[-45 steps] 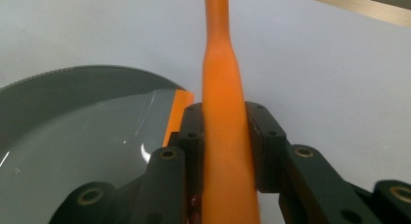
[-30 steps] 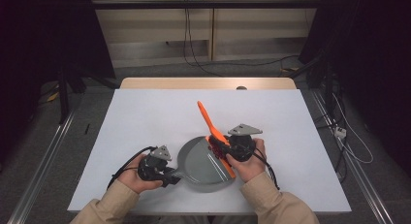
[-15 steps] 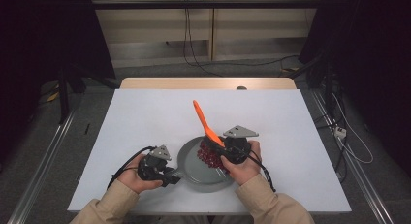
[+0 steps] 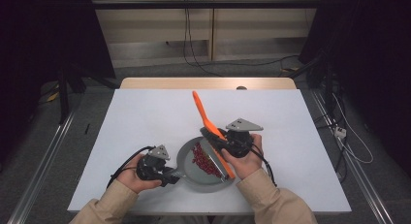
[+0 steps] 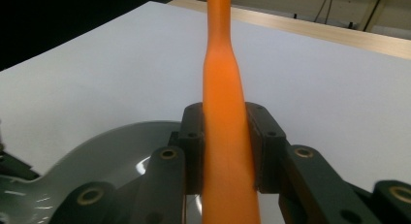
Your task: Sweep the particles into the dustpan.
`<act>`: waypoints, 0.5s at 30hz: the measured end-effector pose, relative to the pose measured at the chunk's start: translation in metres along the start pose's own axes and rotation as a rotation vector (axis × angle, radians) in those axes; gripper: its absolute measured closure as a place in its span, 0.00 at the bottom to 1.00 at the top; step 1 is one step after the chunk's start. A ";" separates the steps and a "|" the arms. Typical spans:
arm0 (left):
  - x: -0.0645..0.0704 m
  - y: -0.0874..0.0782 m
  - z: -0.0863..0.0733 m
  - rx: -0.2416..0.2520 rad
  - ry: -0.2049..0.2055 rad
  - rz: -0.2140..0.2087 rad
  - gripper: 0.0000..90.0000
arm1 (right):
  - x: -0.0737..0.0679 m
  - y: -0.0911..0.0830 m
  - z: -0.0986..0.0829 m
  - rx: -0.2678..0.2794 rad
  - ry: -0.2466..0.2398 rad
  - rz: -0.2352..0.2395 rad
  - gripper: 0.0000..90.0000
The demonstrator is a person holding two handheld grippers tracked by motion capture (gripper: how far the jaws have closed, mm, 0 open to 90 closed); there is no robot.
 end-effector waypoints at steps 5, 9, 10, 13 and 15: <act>-0.001 -0.001 0.000 -0.004 -0.002 0.002 0.69 | 0.022 0.007 -0.013 -0.032 -0.009 -0.080 0.79; -0.002 -0.004 0.000 -0.007 -0.007 0.004 0.69 | 0.029 0.017 -0.020 -0.061 -0.037 -0.124 0.79; -0.003 -0.003 0.000 -0.007 -0.009 -0.001 0.69 | 0.029 0.019 -0.021 -0.068 -0.053 -0.128 0.79; -0.003 -0.002 0.000 -0.019 -0.005 0.001 0.69 | 0.019 0.023 -0.024 -0.065 -0.069 -0.100 0.79; -0.002 -0.002 0.000 -0.013 -0.013 0.000 0.69 | 0.009 0.023 -0.023 -0.072 -0.075 -0.080 0.79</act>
Point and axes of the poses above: each handheld gripper's, and its own axes: y roughly forward along the jaws, z roughly out of its top, x roughly to its right, the point moved 1 cm from there along y, roughly forward along the jaws, and after that the axes turned 13 degrees about -y, right-handed, at the moved point
